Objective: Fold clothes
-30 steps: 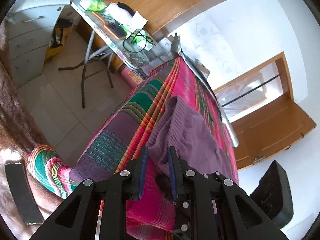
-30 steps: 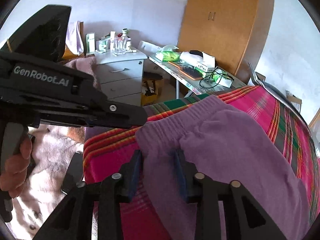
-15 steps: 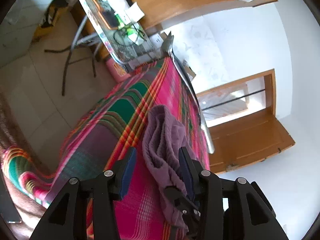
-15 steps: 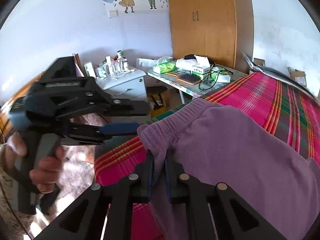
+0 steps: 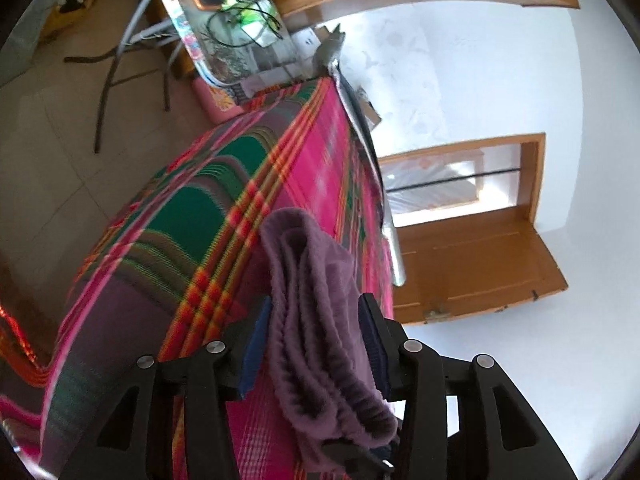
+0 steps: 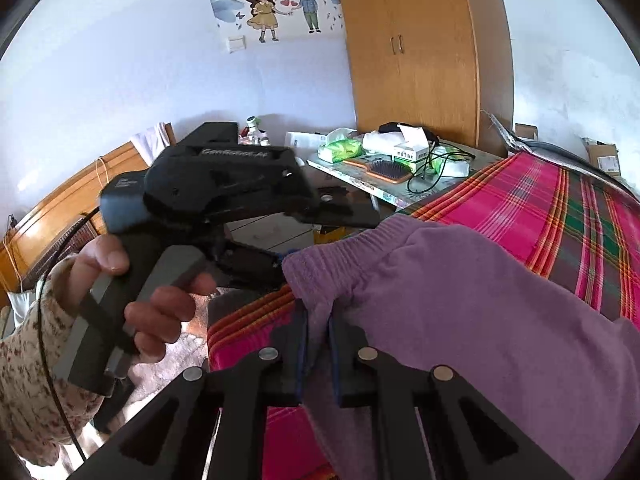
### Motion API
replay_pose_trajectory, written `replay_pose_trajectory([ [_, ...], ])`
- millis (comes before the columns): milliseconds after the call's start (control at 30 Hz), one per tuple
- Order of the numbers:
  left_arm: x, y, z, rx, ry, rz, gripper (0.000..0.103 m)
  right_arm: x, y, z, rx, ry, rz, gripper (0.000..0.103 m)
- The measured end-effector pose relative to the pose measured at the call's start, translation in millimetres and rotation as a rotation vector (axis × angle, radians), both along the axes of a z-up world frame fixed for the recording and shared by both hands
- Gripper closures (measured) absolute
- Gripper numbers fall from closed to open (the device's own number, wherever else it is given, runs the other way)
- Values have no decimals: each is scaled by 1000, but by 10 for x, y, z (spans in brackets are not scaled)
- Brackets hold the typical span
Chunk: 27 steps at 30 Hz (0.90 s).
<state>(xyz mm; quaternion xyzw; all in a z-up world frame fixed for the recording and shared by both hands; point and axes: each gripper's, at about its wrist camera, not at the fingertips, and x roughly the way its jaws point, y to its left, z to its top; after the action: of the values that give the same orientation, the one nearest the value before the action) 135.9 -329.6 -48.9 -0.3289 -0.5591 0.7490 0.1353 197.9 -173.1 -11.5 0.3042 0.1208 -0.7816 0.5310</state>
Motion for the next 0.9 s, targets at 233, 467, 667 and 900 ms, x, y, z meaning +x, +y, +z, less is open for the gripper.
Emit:
replay_pose_trajectory([
  [233, -160, 59, -3, -3, -42, -37, 57, -4, 7, -12, -10, -7, 13, 94],
  [467, -302, 90, -11, -56, -22, -68, 79, 2, -12, -6, -9, 1, 13, 94],
  [667, -238, -31, -12, -132, 18, -1, 90, 19, -143, -66, 25, -22, 7, 94],
  [900, -176, -114, -45, -130, 15, 29, 97, 33, -264, -200, 74, -38, 6, 95],
])
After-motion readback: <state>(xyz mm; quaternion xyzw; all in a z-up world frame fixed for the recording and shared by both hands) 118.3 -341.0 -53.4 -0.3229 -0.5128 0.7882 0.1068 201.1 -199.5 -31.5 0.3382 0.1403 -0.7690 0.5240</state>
